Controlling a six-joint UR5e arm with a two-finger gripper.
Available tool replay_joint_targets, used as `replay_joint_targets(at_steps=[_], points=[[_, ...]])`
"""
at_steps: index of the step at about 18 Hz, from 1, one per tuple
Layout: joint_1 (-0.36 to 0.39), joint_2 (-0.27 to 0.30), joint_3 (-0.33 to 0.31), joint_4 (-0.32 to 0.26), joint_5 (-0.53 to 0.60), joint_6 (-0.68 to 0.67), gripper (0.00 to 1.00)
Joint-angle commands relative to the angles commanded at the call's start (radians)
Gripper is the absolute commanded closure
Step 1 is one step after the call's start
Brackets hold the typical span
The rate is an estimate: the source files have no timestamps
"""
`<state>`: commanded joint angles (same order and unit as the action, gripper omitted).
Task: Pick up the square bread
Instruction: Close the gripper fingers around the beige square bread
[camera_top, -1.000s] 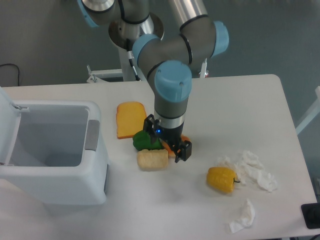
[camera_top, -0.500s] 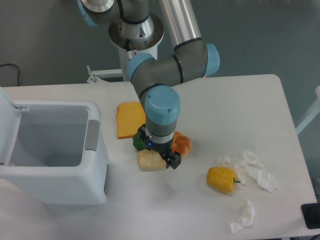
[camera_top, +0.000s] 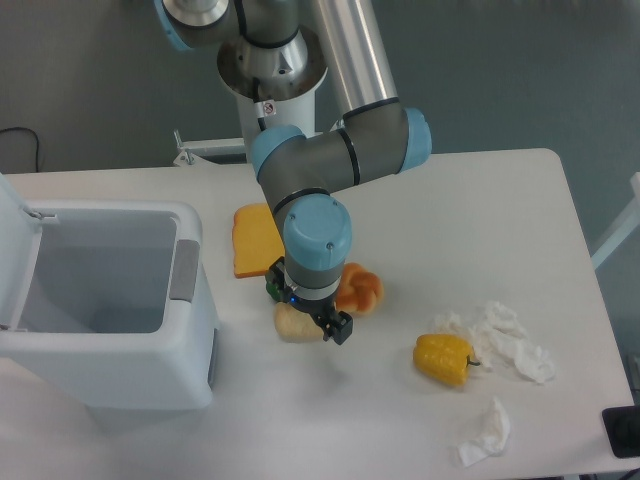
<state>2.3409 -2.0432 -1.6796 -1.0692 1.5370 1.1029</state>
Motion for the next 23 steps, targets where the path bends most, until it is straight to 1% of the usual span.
replay_joint_targets(at_steps=[13,14,15,17,19,22,23], points=[[-0.011,-0.009,-0.005,0.002,0.015,-0.002,0.00],[-0.011,-0.009,-0.005,0.002,0.015,-0.002,0.03],[-0.011,-0.008,-0.005,0.002,0.017,-0.002,0.15],[-0.011,-0.008,-0.005,0.000,0.015,-0.002,0.37],[-0.011,-0.009,-0.002,-0.003,0.015,-0.003,0.54],[-0.011,-0.009,0.012,-0.003,0.014,-0.023,0.74],[-0.011,-0.009,0.017,-0.003,0.011,-0.040,0.86]])
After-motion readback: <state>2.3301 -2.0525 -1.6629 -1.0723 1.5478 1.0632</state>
